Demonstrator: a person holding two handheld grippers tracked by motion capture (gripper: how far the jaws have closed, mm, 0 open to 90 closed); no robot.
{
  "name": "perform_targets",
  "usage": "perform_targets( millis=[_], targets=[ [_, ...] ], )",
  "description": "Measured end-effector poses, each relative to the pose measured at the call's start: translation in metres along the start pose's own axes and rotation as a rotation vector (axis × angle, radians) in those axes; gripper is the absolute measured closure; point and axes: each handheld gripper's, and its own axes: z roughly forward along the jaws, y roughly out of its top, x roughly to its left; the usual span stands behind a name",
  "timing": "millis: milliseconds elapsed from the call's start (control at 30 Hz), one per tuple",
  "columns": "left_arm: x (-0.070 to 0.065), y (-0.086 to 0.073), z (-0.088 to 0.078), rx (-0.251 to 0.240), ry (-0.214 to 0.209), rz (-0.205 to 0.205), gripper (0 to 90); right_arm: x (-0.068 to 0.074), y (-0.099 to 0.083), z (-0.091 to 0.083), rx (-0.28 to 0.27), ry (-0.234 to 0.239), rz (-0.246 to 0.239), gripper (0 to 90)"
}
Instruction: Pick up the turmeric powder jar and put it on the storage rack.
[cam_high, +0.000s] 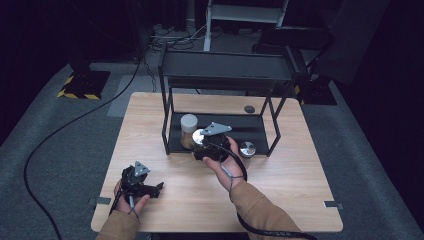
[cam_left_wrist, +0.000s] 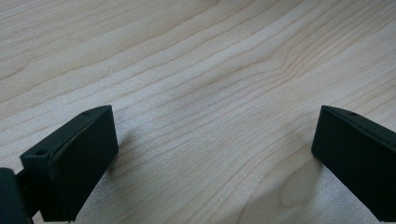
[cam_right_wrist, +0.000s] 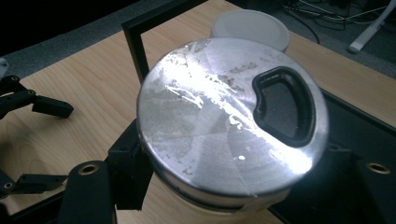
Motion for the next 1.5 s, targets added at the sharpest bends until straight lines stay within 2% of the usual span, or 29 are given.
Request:
perform_targets(
  millis=[300, 600, 800, 1267, 1500],
  targets=[
    [0.0, 0.0, 0.0, 0.0, 0.0, 0.0, 0.3, -0.013, 0.002, 0.004, 0.004, -0.038, 0.031, 31.6],
    [0.0, 0.0, 0.0, 0.0, 0.0, 0.001, 0.3, -0.029, -0.001, 0.017, 0.021, -0.092, 0.069, 31.6],
    [0.0, 0.0, 0.0, 0.0, 0.0, 0.001, 0.3, -0.038, -0.004, 0.027, 0.032, -0.108, 0.104, 31.6],
    [0.0, 0.0, 0.0, 0.0, 0.0, -0.001, 0.3, -0.045, -0.012, 0.052, 0.055, -0.132, 0.157, 31.6],
    [0.0, 0.0, 0.0, 0.0, 0.0, 0.0, 0.3, -0.047, -0.014, 0.064, 0.06, -0.135, 0.167, 31.6]
  ],
)
